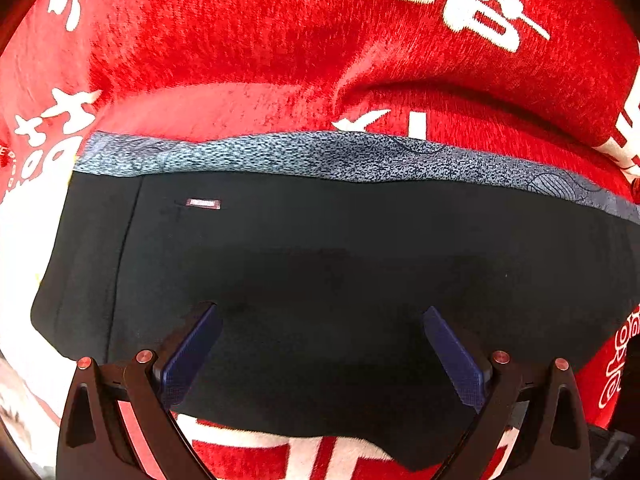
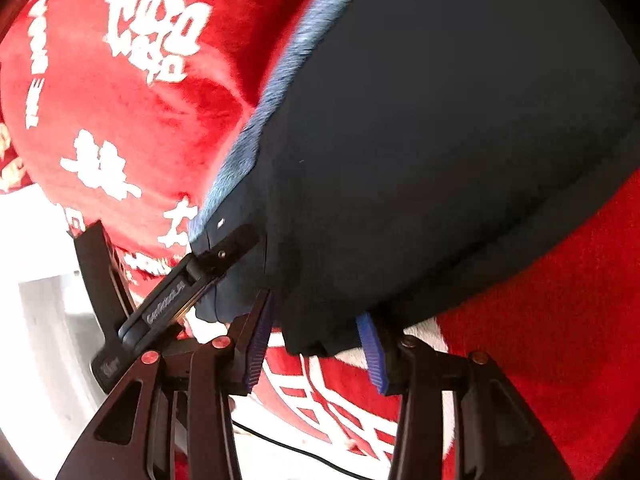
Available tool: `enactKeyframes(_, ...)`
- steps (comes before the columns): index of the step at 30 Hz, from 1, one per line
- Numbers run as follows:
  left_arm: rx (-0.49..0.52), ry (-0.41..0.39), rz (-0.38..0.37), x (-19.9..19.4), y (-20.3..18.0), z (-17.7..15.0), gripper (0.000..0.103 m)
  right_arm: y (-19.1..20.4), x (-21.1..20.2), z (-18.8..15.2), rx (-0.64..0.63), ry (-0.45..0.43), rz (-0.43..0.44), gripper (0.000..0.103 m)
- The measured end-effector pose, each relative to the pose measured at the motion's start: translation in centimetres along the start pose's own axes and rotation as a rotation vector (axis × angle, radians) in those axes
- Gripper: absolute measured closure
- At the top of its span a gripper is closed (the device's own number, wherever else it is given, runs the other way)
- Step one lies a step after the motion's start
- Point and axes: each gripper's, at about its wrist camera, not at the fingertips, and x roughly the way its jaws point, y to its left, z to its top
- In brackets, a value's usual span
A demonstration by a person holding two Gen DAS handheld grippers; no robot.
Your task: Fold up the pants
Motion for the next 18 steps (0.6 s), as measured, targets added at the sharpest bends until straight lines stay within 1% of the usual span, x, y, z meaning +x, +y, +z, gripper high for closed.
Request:
enactKeyframes(1, 0.006, 0.006, -0.003, 0.1, -0.3, 0.0, 0.002, -0.3, 0.2, 0.2, 0.027, 0.009, -0.017, 0.093)
enactKeyframes(2, 0.017, 0.01, -0.01, 0.1, -0.5, 0.0, 0.008, -0.4, 0.2, 0.4, 0.038, 0.015, -0.025, 0.093)
enactKeyframes(3, 0.037, 0.014, -0.015, -0.1, -0.9, -0.2, 0.019, -0.3, -0.1, 0.3, 0.027, 0.01, -0.017, 0.093)
enactKeyframes(4, 0.06, 0.02, -0.02, -0.4, -1.4, -0.5, 0.02, 0.6, -0.7, 0.0, -0.023, -0.001, -0.027, 0.094)
enactKeyframes(6, 0.107, 0.017, -0.02, -1.2, -2.2, -1.6, 0.02, 2.2, -1.9, -0.6, -0.108, -0.013, -0.048, 0.094)
enactKeyframes(8, 0.153, 0.029, -0.008, -1.4, -2.8, -3.3, 0.02, 3.0, -2.3, -1.4, -0.147, -0.005, -0.061, 0.097)
enactKeyframes(11, 0.189, 0.067, 0.023, -0.4, -3.6, -5.7, 0.02, 2.2, -1.7, -2.1, -0.175, 0.009, -0.138, 0.098)
enactKeyframes(13, 0.175, 0.022, 0.028, -0.4, -3.6, -6.7, 0.02, 0.7, -1.2, -2.1, -0.151, 0.017, -0.168, 0.098)
enactKeyframes(16, 0.17, 0.003, 0.042, -0.6, -3.9, -7.1, 0.02, 0.2, -1.6, -2.2, -0.154, 0.023, -0.16, 0.098)
enactKeyframes(18, 0.185, -0.002, 0.055, -0.8, -4.2, -7.2, 0.02, 0.5, -2.4, -2.4, -0.18, 0.032, -0.181, 0.097)
